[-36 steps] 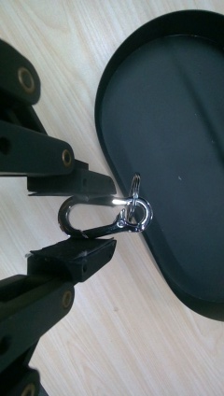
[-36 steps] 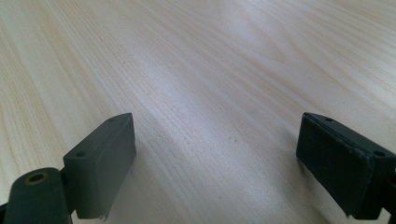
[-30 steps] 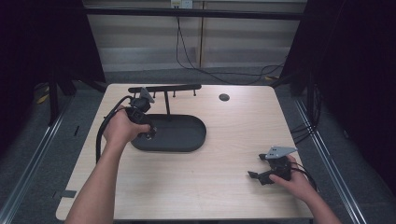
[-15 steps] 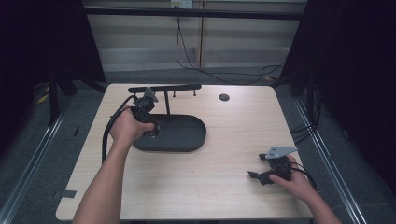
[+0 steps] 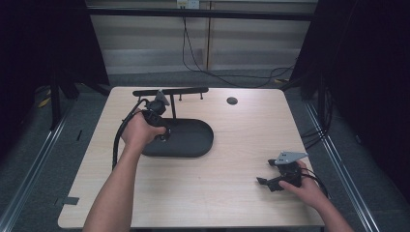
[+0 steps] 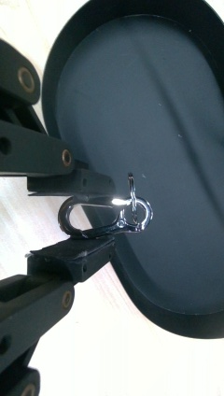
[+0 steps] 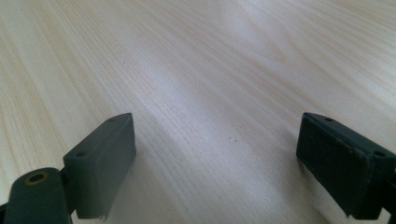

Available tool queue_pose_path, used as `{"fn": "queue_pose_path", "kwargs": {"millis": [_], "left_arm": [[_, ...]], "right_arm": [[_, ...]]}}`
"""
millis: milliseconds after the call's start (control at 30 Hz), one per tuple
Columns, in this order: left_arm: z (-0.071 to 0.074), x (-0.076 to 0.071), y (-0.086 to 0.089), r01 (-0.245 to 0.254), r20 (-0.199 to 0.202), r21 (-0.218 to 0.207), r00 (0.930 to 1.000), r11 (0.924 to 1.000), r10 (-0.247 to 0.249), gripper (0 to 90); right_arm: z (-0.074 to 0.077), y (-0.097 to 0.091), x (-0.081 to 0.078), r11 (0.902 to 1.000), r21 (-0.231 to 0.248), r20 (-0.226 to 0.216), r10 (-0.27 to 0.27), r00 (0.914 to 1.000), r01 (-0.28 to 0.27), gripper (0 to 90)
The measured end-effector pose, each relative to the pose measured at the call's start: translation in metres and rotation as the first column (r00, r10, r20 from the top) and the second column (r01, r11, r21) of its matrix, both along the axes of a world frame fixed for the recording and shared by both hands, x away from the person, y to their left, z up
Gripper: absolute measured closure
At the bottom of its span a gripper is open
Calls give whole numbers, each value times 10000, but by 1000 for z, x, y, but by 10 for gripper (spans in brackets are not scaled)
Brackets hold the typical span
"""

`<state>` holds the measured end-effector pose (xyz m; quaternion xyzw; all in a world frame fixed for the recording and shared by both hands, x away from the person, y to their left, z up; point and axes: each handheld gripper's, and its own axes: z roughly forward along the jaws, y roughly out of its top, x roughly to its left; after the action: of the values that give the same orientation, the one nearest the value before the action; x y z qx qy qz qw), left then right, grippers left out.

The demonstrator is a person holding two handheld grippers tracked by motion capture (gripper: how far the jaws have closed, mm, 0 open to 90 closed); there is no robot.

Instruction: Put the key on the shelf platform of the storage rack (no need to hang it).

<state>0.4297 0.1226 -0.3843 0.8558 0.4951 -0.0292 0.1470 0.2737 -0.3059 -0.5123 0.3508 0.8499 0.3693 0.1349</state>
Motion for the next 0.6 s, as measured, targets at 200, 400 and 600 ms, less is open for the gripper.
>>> {"fn": "queue_pose_path", "kwargs": {"millis": [200, 400, 600], "left_arm": [[-6, 3, -6, 66, 26, 18, 10000, 10000, -66, 683], [-11, 4, -10, -60, 118, -56, 9999, 10000, 61, 683], [-20, 7, -12, -156, 40, -61, 9999, 9999, 156, 683]], "right_arm": [[0, 0, 0, 10000, 1, 1, 0, 10000, 0, 114], [0, 0, 0, 10000, -1, 2, 1, 10000, -1, 114], [0, 0, 0, 10000, -5, 1, 12, 10000, -12, 114]]}}
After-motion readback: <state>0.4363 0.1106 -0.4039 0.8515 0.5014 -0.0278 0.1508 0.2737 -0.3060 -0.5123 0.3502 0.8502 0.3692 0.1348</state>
